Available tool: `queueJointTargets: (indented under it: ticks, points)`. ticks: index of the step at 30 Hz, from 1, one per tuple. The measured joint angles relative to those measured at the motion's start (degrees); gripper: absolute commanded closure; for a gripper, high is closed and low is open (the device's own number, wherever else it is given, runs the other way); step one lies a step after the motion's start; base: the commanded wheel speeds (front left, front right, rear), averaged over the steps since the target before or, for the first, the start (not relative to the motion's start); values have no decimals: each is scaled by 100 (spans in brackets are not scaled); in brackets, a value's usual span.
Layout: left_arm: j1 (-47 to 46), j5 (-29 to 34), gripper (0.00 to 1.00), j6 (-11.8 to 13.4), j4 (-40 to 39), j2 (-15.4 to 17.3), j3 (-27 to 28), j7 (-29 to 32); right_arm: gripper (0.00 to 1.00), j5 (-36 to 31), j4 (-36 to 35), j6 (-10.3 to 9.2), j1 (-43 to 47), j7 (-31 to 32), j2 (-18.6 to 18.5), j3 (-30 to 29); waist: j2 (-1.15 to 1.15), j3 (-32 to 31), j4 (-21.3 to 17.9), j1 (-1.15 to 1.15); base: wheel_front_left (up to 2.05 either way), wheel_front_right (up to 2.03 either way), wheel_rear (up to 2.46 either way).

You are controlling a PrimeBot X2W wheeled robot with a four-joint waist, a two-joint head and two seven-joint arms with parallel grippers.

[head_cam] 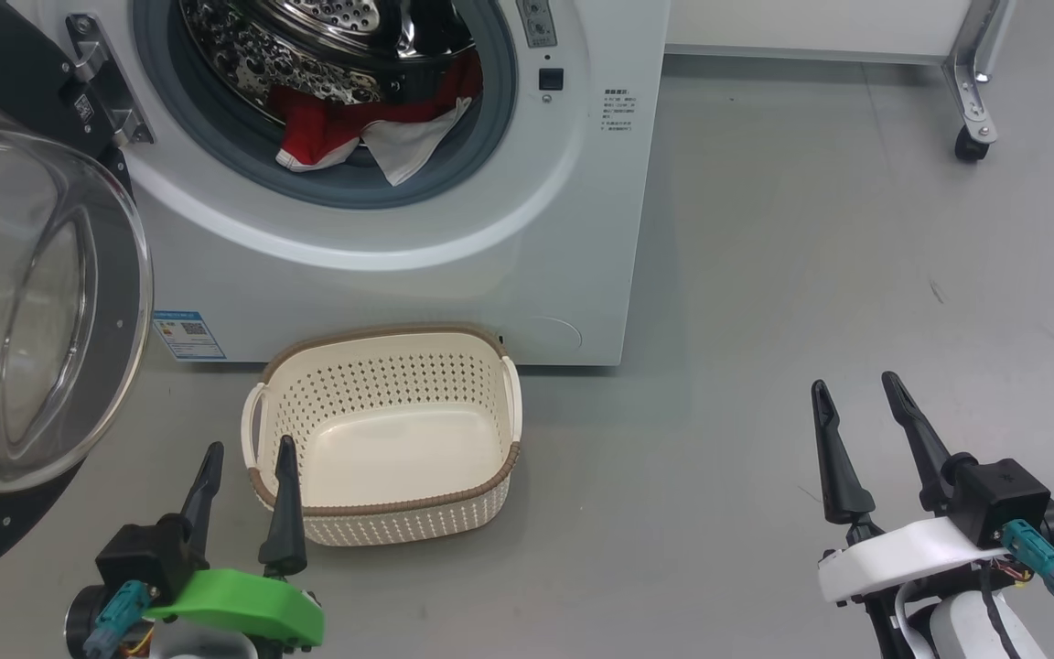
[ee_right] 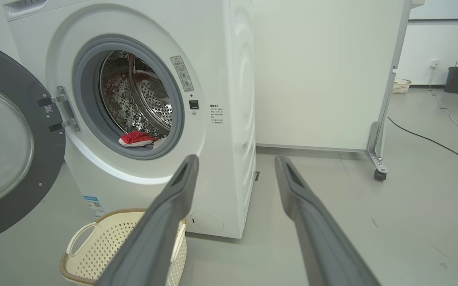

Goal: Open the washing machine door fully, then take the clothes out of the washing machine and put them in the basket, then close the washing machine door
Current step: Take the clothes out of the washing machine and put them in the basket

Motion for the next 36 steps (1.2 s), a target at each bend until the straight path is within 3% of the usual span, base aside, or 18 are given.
queueJointTargets:
  ticks: [36]
  points:
    - [2,203,0,3,-32,38,-81,-5,0,-38,60,58,2,0,34,-21,0,-86,29,0,119,-119,0]
